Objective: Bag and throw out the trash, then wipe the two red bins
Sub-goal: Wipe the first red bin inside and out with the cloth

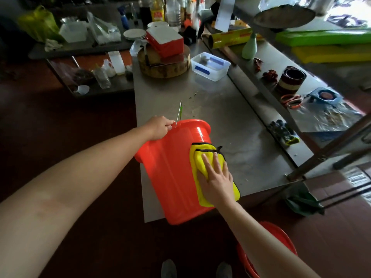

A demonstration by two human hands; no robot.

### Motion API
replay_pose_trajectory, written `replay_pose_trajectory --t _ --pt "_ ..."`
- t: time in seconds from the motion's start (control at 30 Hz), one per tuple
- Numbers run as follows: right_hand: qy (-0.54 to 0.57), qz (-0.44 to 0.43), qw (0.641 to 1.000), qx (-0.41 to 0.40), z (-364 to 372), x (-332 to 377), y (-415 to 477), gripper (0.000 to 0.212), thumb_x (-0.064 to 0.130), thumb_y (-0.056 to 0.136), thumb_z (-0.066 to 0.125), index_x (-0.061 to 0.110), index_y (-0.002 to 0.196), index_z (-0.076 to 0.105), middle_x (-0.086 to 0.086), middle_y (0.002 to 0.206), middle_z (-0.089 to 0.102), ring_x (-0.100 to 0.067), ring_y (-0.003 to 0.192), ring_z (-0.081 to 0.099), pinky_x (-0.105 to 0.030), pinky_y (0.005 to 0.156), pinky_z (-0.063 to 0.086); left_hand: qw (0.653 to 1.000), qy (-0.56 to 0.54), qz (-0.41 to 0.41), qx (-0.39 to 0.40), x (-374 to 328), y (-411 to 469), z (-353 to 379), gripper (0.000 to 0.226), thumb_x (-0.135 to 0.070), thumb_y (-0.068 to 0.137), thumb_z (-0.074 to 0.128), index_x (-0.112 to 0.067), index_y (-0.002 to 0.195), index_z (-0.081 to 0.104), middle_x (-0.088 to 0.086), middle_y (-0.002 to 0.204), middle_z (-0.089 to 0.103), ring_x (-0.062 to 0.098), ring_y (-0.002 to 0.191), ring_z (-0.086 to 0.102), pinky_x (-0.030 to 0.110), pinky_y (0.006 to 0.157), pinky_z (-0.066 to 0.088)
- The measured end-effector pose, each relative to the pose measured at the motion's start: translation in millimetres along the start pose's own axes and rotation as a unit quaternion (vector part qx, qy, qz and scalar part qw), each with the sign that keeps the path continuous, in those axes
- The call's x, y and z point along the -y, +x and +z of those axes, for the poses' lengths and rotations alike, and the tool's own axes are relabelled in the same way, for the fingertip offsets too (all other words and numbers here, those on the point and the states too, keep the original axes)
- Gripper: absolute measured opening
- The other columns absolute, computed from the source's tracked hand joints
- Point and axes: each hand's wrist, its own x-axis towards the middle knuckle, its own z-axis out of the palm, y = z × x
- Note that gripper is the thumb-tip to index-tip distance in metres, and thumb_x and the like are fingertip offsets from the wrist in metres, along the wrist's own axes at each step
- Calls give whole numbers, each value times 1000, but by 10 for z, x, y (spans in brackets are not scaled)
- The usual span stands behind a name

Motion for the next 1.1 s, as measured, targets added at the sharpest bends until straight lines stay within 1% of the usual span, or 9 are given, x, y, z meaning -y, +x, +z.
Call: replay_pose_trajectory --t 0.07,0.17,0.27,0.4,0.6,0.67,0.77,0.93,1.1 --pt "-74 -72 994 -28 80 211 -146 66 71 93 27 56 154 7 4 171 -1 -45 154 1 -62 119 15 1000 -4 -2 1 32 12 -5 41 -22 105 50 -18 146 52 12 151 48 32 143 39 28 114 27" --pt "-167 -199 964 -55 328 492 -398 70 61 91 50 49 155 26 0 171 6 -51 152 -5 -71 117 6 1000 -19 1 -3 39 9 15 41 -22 105 50 -19 146 53 13 151 49 32 142 40 29 115 27" --pt "-220 -252 941 -52 464 595 -517 66 55 92 55 44 153 34 0 171 9 -49 152 -7 -71 116 4 999 -43 3 -12 92 -31 52 40 -20 105 51 -21 145 53 11 150 50 29 140 44 27 110 32" --pt "-203 -241 948 -47 363 466 -479 65 62 92 44 47 154 31 4 171 7 -40 155 -9 -66 119 7 998 -60 13 -24 186 -88 87 41 -18 104 53 -19 145 53 11 148 53 26 138 47 25 111 33" --pt "-110 -124 982 -90 170 57 -438 60 75 96 29 52 151 34 6 170 14 -36 156 6 -61 120 21 996 -68 31 -49 168 -148 152 42 -13 104 51 -15 146 52 13 139 61 26 131 54 25 106 38" --pt "-80 -99 988 -89 121 -8 -409 62 77 95 24 51 150 35 6 169 17 -36 156 10 -59 120 22 996 -47 58 -42 147 -192 195 50 -5 104 45 -14 153 41 13 148 52 26 136 50 26 109 36" --pt "-79 -89 989 -86 88 -66 -369 64 79 94 20 53 152 31 8 169 13 -34 156 8 -57 121 20 994 37 105 -14 211 -337 311 64 -5 104 39 -24 161 15 6 169 8 29 152 20 38 123 22" --pt "-81 -86 990 -77 44 -105 -356 65 78 95 18 52 153 30 8 170 10 -34 156 4 -58 121 19 965 206 150 60 478 -526 307 90 -25 92 61 -50 157 3 -5 159 -38 39 153 3 50 121 27" --pt "-117 -110 983 -92 161 83 -435 60 72 96 33 49 152 34 0 169 16 -44 154 9 -65 119 18 963 238 109 61 413 -504 292 116 -50 74 84 -60 151 -3 -1 160 -22 40 145 20 50 111 42"
